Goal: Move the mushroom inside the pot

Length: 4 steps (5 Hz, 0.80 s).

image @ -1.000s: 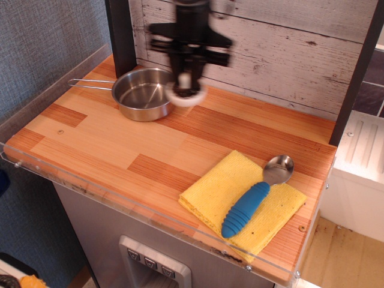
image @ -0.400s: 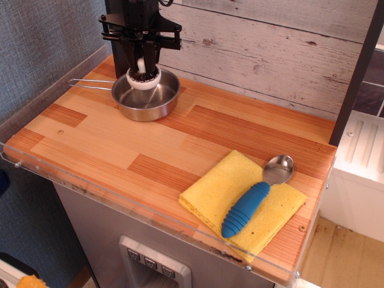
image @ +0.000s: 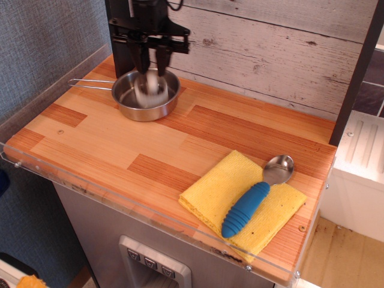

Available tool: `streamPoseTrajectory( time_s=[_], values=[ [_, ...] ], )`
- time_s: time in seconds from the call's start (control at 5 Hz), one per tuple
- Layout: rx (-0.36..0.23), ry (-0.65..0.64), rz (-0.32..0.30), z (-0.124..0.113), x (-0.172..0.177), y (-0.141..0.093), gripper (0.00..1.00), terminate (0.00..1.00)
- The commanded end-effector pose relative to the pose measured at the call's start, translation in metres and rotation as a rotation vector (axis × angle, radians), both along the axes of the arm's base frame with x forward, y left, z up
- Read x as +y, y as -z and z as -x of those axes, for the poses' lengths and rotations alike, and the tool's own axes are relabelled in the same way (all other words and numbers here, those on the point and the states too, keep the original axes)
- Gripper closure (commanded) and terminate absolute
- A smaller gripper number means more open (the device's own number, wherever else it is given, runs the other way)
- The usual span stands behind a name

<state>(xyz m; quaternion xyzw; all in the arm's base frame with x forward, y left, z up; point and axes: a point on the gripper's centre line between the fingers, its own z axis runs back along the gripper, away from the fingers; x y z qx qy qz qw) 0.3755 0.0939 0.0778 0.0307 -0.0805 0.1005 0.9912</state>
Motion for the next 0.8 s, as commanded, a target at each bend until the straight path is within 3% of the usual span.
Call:
streamPoseTrajectory(
  time_s=[0.0, 0.2, 0.4, 0.6],
  values=[
    [-0.132, 0.076, -0.027, 0.019, -0.027, -0.057, 0.0, 0.0],
    [-0.154, 0.124, 0.005, 0.033, -0.059, -0.068, 0.0, 0.0],
    [-0.131, 0.148, 0.033, 0.042, -0.077, -0.07, 0.0, 0.0],
    [-0.131, 0.148, 0.033, 0.042, -0.077, -0.07, 0.0, 0.0]
  ],
)
